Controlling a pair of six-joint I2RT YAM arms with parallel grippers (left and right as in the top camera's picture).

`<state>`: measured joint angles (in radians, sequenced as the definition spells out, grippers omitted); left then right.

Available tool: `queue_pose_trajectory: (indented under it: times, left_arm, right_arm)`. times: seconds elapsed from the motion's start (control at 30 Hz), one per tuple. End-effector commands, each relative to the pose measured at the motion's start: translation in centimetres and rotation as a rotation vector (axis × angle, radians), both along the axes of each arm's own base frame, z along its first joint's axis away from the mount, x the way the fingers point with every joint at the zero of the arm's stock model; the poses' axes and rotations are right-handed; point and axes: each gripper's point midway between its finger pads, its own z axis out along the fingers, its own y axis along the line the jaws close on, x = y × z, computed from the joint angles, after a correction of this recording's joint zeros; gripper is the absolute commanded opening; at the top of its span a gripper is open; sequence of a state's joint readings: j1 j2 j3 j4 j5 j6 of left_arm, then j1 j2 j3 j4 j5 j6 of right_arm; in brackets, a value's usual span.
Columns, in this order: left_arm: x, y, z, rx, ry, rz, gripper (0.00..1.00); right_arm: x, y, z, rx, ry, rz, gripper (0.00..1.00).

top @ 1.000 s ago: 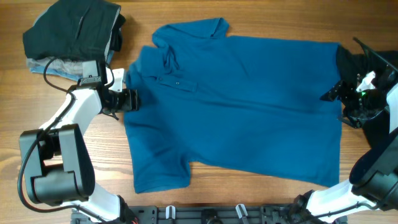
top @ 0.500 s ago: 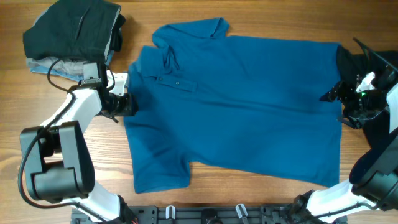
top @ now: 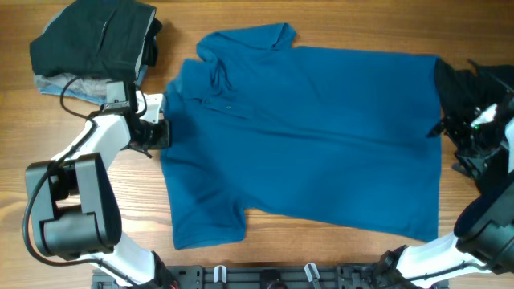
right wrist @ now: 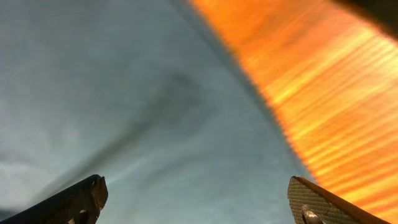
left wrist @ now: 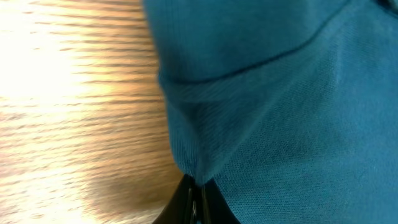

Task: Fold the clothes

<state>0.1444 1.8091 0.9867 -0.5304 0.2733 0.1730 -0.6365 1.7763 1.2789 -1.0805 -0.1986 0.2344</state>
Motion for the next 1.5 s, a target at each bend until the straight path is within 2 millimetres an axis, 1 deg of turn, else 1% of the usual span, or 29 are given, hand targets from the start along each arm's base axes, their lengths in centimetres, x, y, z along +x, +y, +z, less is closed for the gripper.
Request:
queue_pose_trajectory:
  times: [0.0,0.03,0.1,0.2,0.23,0.27,0.3,0.33,0.37,0.4,0.47,0.53,0.6,0.67,0.7,0.77,0.83,0.9,0.97,1.03,1.13,1.2,1.23,1.27,1.33,1.4,1.43,1.47]
  left_arm:
    - [-0.3,1.6,0.4,0.033,0.014,0.066,0.04]
    - [-0.4,1.6,0.4,0.032,0.019,0.065,0.04]
    - [-0.4,1.6,0.4,0.032,0.018,0.066,0.04]
    - [-0.3,1.6,0.4,0.033,0.015,0.065,0.04]
    - [-0.3,1.6,0.4,0.033,0.015,0.066,0.04]
    - [-0.3,1.6,0.4,0.033,0.015,0.066,0.04]
    - [-0.3,1.6,0.4,0.033,0.015,0.065,0.05]
    - [-0.3,1.6,0.4,0.033,0.014,0.066,0.07]
    - [-0.3,1.6,0.4,0.033,0.014,0.066,0.07]
    - [-0.3,1.6,0.4,0.032,0.015,0.066,0.08]
    - [-0.3,1.6,0.4,0.033,0.015,0.065,0.08]
    - [-0.3,1.6,0.4,0.033,0.015,0.065,0.09]
    - [-0.3,1.6,0.4,0.032,0.015,0.066,0.09]
    - [-0.4,1.6,0.4,0.032,0.019,0.066,0.09]
    - [-0.4,1.6,0.4,0.032,0.019,0.066,0.09]
    - [-0.4,1.6,0.4,0.032,0.019,0.066,0.09]
    - [-0.4,1.6,0.4,0.032,0.019,0.066,0.09]
    - [-0.4,1.6,0.4,0.032,0.018,0.066,0.1]
    - [-0.4,1.6,0.4,0.032,0.018,0.066,0.11]
    - [-0.4,1.6,0.4,0.032,0.018,0.066,0.11]
    - [-0.4,1.6,0.4,0.032,0.018,0.066,0.13]
    - [-0.4,1.6,0.4,0.032,0.018,0.066,0.13]
    - [-0.4,1.6,0.4,0.032,0.018,0.065,0.13]
    - [-0.4,1.6,0.4,0.033,0.018,0.065,0.14]
    - [-0.4,1.6,0.4,0.032,0.018,0.065,0.14]
    - [-0.3,1.6,0.4,0.032,0.017,0.065,0.14]
    - [-0.3,1.6,0.4,0.033,0.017,0.065,0.14]
    - [-0.3,1.6,0.4,0.033,0.017,0.065,0.14]
  right_arm:
    - [-2.0,-1.7,-0.3,-0.032,0.029,-0.023,0.97]
    - [-2.4,-1.9,-0.4,-0.031,0.036,-0.019,0.97]
    - [-3.0,-2.0,-0.8,-0.026,0.048,-0.03,0.91]
    - [-4.3,-2.0,-2.3,-0.055,0.101,-0.029,0.86]
    - [-4.8,-2.0,-2.9,-0.062,0.117,-0.029,0.86]
    - [-4.8,-1.4,-4.1,-0.049,0.097,-0.027,0.85]
    - [-4.8,-0.7,-5.4,-0.031,0.072,-0.026,0.73]
    - [-4.8,-0.7,-5.9,-0.036,0.062,-0.027,0.75]
    - [-4.1,-0.6,-6.2,-0.028,0.02,-0.026,0.78]
    - [-3.7,-0.5,-6.2,-0.023,-0.003,-0.026,0.77]
    - [-2.1,-0.7,-6.4,-0.025,-0.081,-0.027,0.74]
    - [-1.5,-1.0,-6.5,-0.042,-0.111,-0.022,0.71]
    - [-1.1,-1.0,-6.7,-0.056,-0.128,-0.014,0.7]
    - [-1.2,-0.6,-7.4,-0.058,-0.12,-0.003,0.55]
    - [-1.4,-0.3,-7.7,-0.053,-0.112,0.001,0.5]
    - [-1.8,0.3,-8.4,-0.036,-0.089,0.006,0.48]
    - [-2.4,0.7,-8.7,-0.021,-0.069,0.005,0.42]
    - [-3.0,0.7,-8.9,-0.024,-0.036,0.003,0.4]
    - [-3.6,0.7,-8.9,-0.029,-0.008,0.001,0.32]
    - [-3.9,0.9,-9.0,-0.023,0.006,-0.007,0.28]
    - [-5.0,1.0,-9.0,-0.025,0.06,-0.035,0.14]
    - [-6.2,0.3,-9.1,-0.067,0.132,-0.1,0.15]
    - [-6.4,0.0,-9.2,-0.082,0.145,-0.109,0.35]
    - [-6.4,0.0,-9.2,-0.082,0.143,-0.108,0.44]
    - [-6.3,0.1,-9.2,-0.08,0.139,-0.111,0.25]
    - [-6.1,0.1,-9.2,-0.076,0.131,-0.113,0.17]
    - [-5.9,0.2,-9.2,-0.071,0.121,-0.113,0.08]
    - [-5.7,0.2,-9.1,-0.063,0.11,-0.114,0.04]
